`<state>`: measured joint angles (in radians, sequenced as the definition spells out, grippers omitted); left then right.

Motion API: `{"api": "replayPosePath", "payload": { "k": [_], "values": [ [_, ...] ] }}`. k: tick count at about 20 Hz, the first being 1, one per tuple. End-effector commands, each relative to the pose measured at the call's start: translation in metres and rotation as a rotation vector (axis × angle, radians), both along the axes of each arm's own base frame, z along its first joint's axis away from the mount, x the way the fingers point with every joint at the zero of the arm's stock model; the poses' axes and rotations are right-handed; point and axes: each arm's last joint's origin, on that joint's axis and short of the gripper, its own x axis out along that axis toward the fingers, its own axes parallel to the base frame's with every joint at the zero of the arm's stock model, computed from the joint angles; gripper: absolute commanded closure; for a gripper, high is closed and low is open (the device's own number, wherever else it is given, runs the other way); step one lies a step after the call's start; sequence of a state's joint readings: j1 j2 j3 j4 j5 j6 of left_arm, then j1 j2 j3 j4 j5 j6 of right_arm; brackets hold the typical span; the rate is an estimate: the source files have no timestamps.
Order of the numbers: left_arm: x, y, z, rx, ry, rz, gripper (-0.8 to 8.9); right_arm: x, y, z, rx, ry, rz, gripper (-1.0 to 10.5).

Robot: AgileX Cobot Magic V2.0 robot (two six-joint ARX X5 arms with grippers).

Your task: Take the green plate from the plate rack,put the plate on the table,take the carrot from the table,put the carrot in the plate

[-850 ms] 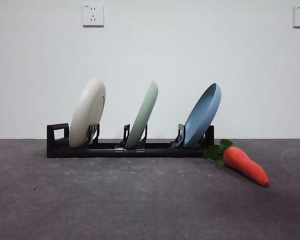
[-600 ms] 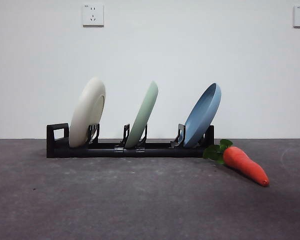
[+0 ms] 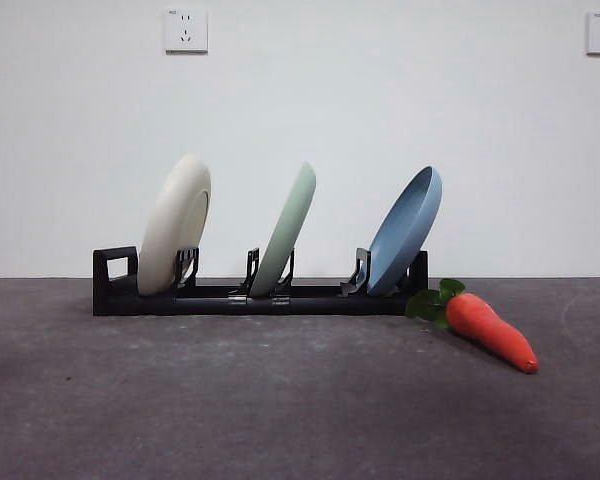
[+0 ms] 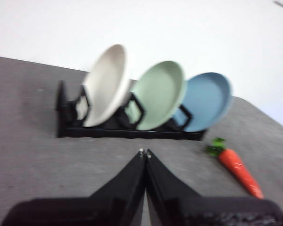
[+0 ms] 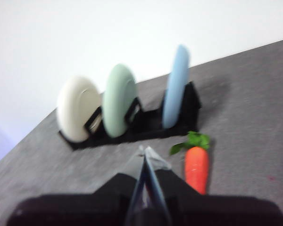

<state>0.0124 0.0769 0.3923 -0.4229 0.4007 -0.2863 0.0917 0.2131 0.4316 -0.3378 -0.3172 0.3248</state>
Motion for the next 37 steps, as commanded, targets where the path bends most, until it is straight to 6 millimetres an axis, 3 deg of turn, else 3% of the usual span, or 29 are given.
{"api": "replayPosePath", "payload": {
  "k": [1, 11, 20, 21, 22, 23, 24, 25, 31, 37],
  "values": [
    [-0.004, -0.001, 0.017, -0.001, 0.006, -0.056, 8.21, 0.000, 0.002, 0.021, -0.086, 0.016, 0.067, 9.6],
    [-0.006, -0.007, 0.064, 0.081, 0.123, -0.305, 8.21, 0.007, 0.006, 0.068, -0.324, 0.246, 0.314, 9.6],
    [0.003, -0.007, 0.081, 0.136, 0.252, -0.365, 8.02, 0.013, 0.008, 0.075, -0.358, 0.345, 0.399, 9.4],
    [0.005, -0.007, 0.081, 0.129, 0.264, -0.363, 6.95, 0.014, 0.008, 0.075, -0.355, 0.347, 0.398, 9.1],
    [0.006, -0.007, 0.080, 0.118, 0.276, -0.360, 5.25, 0.014, 0.008, 0.075, -0.357, 0.347, 0.395, 8.0],
    [0.007, -0.007, 0.080, 0.110, 0.285, -0.359, 3.35, 0.014, 0.008, 0.075, -0.356, 0.348, 0.391, 6.0],
    [0.008, -0.007, 0.080, 0.110, 0.288, -0.359, 2.66, 0.014, 0.008, 0.075, -0.346, 0.354, 0.386, 3.7],
    [0.009, -0.007, 0.080, 0.109, 0.290, -0.361, 2.69, 0.014, 0.008, 0.075, -0.337, 0.361, 0.382, 2.6],
    [0.026, -0.007, 0.087, 0.113, 0.271, -0.363, 2.70, 0.014, 0.008, 0.075, -0.332, 0.363, 0.381, 2.6],
    [0.073, -0.020, 0.113, 0.127, 0.207, -0.451, 2.70, 0.017, 0.008, 0.074, -0.331, 0.376, 0.382, 2.6]
  ]
}}
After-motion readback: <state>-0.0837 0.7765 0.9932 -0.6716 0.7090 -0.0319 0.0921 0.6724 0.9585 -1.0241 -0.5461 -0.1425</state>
